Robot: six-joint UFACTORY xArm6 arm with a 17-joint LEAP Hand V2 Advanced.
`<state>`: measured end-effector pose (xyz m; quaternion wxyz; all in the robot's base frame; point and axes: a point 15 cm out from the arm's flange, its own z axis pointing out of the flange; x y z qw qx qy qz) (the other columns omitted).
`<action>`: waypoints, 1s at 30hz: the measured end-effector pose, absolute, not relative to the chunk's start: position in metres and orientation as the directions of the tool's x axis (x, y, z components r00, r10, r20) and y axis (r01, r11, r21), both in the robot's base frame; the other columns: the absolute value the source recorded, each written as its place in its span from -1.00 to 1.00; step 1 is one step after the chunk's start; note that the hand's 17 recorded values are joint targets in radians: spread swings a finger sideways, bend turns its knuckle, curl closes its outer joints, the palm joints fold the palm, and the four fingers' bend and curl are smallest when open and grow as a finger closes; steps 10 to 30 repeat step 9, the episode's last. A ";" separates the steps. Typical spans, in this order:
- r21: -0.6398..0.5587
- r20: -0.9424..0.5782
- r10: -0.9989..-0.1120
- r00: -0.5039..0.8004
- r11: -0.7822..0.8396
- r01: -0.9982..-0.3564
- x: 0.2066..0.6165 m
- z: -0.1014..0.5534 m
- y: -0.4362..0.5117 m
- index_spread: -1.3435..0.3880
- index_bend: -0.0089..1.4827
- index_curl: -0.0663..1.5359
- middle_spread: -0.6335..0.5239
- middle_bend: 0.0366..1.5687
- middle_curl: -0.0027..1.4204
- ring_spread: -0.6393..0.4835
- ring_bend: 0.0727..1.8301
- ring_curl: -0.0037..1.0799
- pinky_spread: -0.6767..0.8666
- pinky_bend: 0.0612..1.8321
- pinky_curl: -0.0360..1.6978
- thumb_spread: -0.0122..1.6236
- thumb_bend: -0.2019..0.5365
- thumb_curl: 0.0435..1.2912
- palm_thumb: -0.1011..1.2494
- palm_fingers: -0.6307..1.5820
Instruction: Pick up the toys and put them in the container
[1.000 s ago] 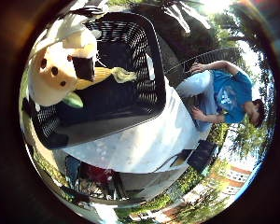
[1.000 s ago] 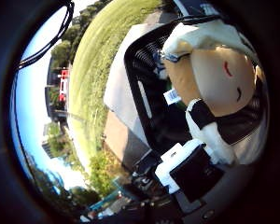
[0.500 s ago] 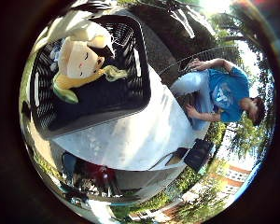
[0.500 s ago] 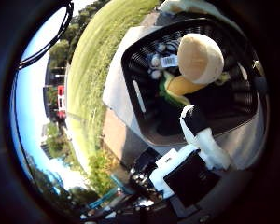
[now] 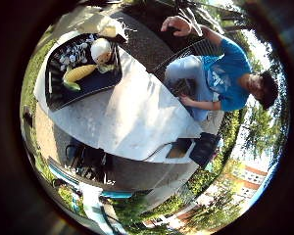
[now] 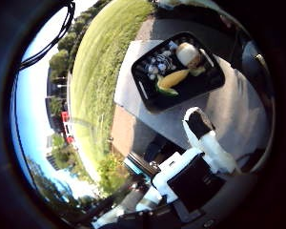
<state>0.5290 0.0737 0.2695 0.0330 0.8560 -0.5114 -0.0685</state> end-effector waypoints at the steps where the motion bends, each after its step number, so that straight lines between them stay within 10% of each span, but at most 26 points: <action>1: 0.131 -0.088 -0.884 0.458 -0.466 -0.875 0.526 0.273 0.062 0.08 -0.65 -0.61 0.31 -0.84 -0.55 0.71 -0.55 -0.45 0.53 -0.22 -0.60 0.38 -0.53 -0.34 0.25 -0.43; 30: 0.146 -0.122 -0.909 0.398 -0.413 -0.899 0.483 0.300 -0.042 0.11 -0.67 -0.57 0.30 -0.84 -0.57 0.71 -0.59 -0.45 0.51 -0.28 -0.64 0.40 -0.52 -0.35 0.25 -0.41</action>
